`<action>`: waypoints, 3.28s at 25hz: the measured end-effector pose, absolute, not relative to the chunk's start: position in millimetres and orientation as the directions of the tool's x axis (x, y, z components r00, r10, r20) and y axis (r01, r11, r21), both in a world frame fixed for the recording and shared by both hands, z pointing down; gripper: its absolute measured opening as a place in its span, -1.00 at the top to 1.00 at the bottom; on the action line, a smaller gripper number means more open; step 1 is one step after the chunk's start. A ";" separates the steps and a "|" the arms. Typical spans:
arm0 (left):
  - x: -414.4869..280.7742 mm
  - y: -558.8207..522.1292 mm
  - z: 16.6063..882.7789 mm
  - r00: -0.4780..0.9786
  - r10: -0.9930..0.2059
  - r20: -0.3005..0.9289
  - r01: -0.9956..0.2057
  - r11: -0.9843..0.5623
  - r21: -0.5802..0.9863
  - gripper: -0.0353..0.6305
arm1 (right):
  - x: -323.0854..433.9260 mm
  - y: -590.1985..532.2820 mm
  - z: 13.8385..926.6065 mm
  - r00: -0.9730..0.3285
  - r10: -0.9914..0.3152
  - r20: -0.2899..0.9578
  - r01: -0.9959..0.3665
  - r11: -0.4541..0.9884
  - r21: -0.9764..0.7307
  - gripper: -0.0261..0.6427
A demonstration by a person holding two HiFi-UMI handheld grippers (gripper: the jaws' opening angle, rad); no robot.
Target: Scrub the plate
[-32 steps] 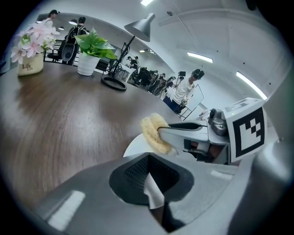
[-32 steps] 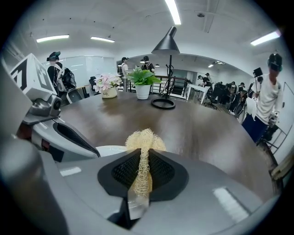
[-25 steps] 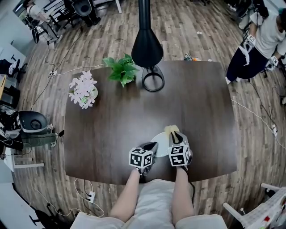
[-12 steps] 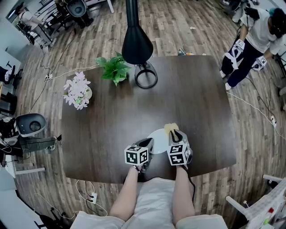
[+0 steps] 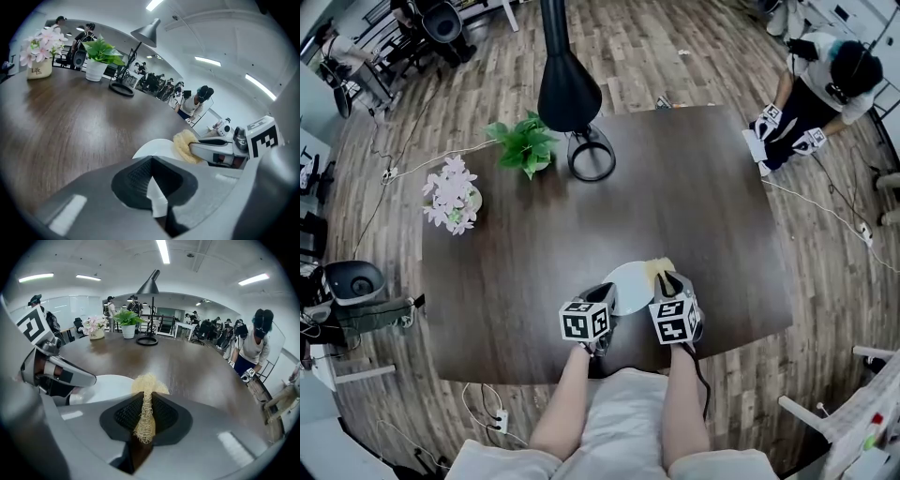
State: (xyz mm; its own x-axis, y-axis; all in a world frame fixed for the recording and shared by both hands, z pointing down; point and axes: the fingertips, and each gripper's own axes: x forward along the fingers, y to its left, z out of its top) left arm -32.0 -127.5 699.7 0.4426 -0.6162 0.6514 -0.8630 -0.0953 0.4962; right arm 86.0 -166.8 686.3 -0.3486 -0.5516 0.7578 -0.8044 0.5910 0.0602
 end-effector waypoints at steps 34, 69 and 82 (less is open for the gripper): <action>-27.5 -120.5 699.9 0.500 -0.597 0.628 -0.826 -0.110 0.553 0.89 | 55.7 -114.6 690.8 -0.348 -0.495 0.796 -0.812 0.583 0.008 0.72; -26.1 -116.8 698.6 0.528 -0.608 0.592 -0.799 -0.119 0.590 0.89 | 23.3 -87.7 695.3 -0.396 -0.402 0.826 -0.757 0.652 -0.045 0.72; -39.5 -106.7 684.9 0.511 -0.626 0.589 -0.837 -0.206 0.507 0.89 | 20.9 -87.3 697.0 -0.382 -0.401 0.832 -0.755 0.656 -0.030 0.72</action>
State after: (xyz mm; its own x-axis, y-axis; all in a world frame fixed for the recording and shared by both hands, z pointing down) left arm -39.5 -106.7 684.9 0.5111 -0.6258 0.5891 -0.8369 -0.2063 0.5069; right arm 20.9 -87.3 697.0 -0.3820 -0.4013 0.8324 -0.7546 0.6555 -0.0303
